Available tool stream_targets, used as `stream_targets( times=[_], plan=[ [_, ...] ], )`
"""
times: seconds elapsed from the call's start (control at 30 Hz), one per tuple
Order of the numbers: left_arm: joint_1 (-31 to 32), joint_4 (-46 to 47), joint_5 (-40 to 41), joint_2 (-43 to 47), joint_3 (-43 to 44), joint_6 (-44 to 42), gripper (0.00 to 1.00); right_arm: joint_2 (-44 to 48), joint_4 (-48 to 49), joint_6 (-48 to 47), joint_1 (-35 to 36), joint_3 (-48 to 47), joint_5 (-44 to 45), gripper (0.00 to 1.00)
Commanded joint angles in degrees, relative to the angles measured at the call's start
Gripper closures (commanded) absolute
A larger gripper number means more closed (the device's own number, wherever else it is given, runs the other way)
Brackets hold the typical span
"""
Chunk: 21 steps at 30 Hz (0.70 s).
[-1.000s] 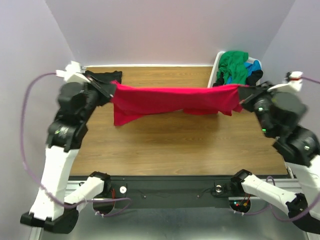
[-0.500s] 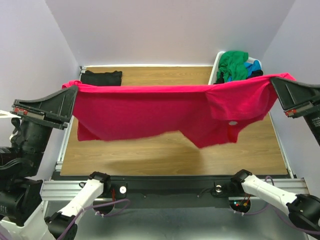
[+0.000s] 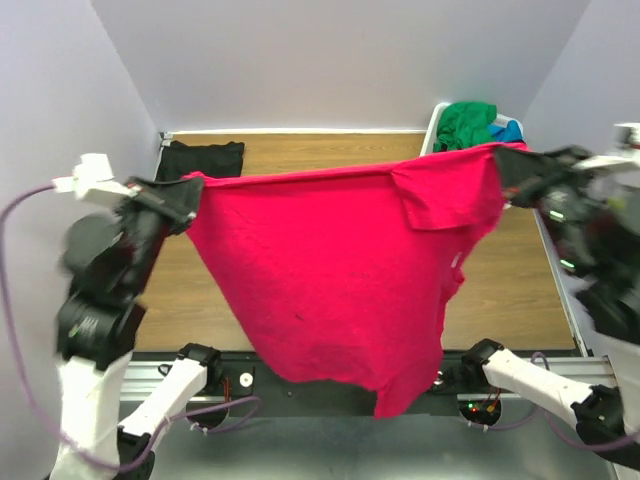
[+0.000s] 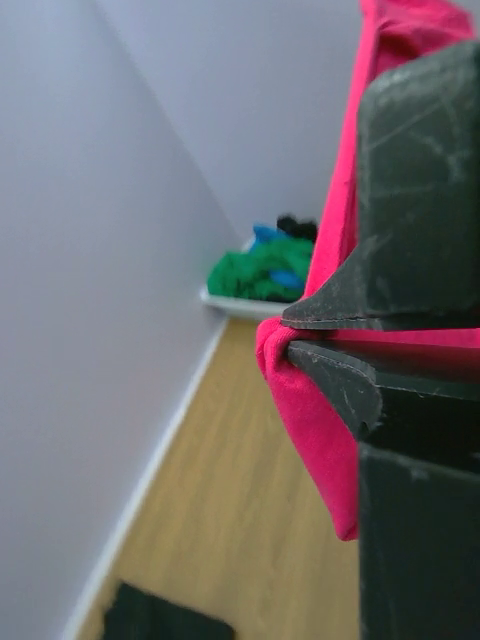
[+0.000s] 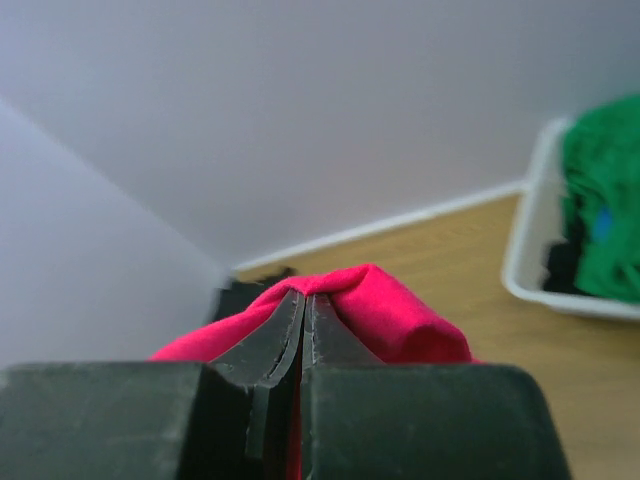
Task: Fold and stack the t-shirts
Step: Flatten the tshirt out
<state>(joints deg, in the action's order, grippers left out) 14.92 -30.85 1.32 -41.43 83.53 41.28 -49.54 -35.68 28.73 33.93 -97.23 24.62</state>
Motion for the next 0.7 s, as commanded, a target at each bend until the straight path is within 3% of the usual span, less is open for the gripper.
stream_targets(
  times=[0.0,0.13,0.33,0.53,0.67],
  plan=[
    [-0.33,6.67,12.38,-5.40,-12.91,4.69,1.00,-6.25,9.57,0.10,0.08,11.77,18.96,0.99],
    [-0.41,11.07,15.64,-13.75,-18.22,5.92,1.00,-15.13,10.72,-0.17,-0.01,16.19,24.32,1.00],
    [-0.42,13.19,18.28,-24.31,-15.15,5.39,1.00,-18.66,17.31,-2.44,-0.45,18.40,26.97,1.00],
    [-0.42,18.72,16.34,-20.98,-8.92,0.92,1.00,-18.49,21.61,-8.60,-0.62,10.94,19.25,1.00],
    [-0.42,17.58,16.78,-15.55,-2.50,-0.93,1.00,-16.38,22.67,-9.04,-0.62,5.48,14.15,1.00]
  ],
)
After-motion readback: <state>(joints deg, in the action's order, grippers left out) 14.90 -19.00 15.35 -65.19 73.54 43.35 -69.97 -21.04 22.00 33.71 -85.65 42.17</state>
